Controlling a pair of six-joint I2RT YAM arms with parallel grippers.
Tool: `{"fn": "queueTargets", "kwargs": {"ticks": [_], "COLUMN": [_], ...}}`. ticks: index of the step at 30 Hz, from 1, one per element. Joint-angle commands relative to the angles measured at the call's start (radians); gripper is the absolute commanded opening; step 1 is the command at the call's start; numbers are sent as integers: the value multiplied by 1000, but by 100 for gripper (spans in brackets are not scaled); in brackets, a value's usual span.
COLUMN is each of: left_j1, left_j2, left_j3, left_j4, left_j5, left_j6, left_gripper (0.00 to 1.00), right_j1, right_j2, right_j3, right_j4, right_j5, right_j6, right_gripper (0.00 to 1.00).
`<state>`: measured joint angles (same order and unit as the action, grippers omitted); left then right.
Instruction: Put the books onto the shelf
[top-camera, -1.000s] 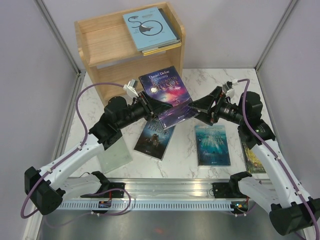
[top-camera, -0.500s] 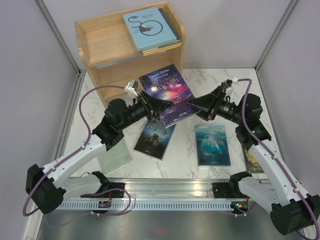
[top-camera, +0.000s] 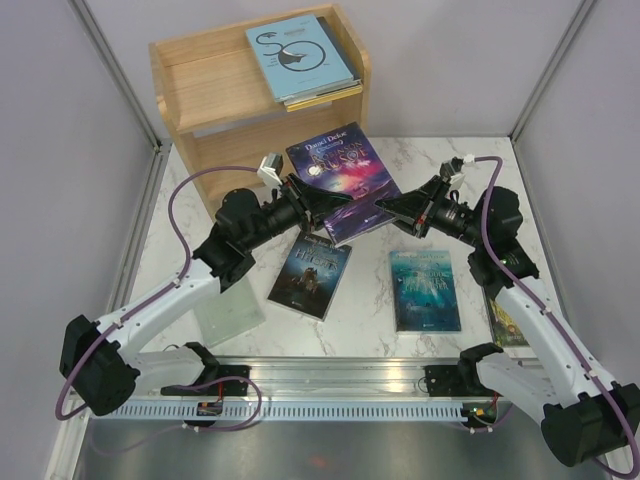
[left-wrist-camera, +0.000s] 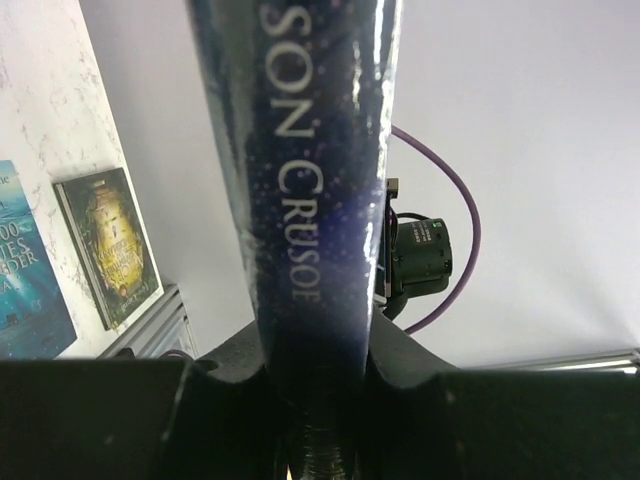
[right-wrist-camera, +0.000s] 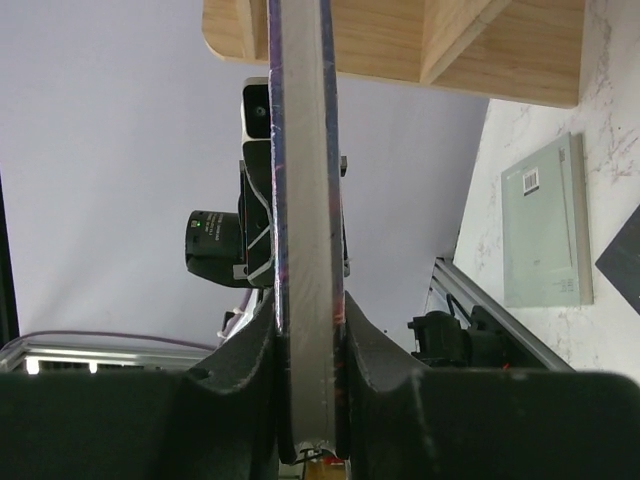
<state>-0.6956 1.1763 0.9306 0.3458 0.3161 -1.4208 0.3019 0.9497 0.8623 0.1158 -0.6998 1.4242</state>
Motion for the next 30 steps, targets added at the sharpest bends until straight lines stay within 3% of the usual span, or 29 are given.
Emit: {"fn": "queueTargets", "kwargs": {"ticks": [1,3,5,6,12,22,30], "left_j1": [-10,-5,4,8,62,217,234], "left_j2": [10,-12,-36,-62,-187,-369,-406], "left_j3": [48,60,68,66,57,79,114], "left_j4": [-13,-56,-56,-193,-396,-679,-792], "left_j5": [38,37,37,20,-6,-5,-9], "left_j6": [51,71,71,139,263,396,470], "left_gripper": [23,33,33,60,83,94,97], "right_j1": [22,23,23,23,22,22,22], "right_j2": [-23,-32,-40,-49,-74,-57,11], "right_j3": [56,69,101,112,216,330,356], "right_j4": [10,-19,-79,-96,-214,-265,-271], "right_j5": [-27,-23,-20,-18,-23,-32,-9], "right_j6": [-42,-70,-108,-116,-149,-128,-151], "right_gripper": [0,0,0,0,0,0,0]}}
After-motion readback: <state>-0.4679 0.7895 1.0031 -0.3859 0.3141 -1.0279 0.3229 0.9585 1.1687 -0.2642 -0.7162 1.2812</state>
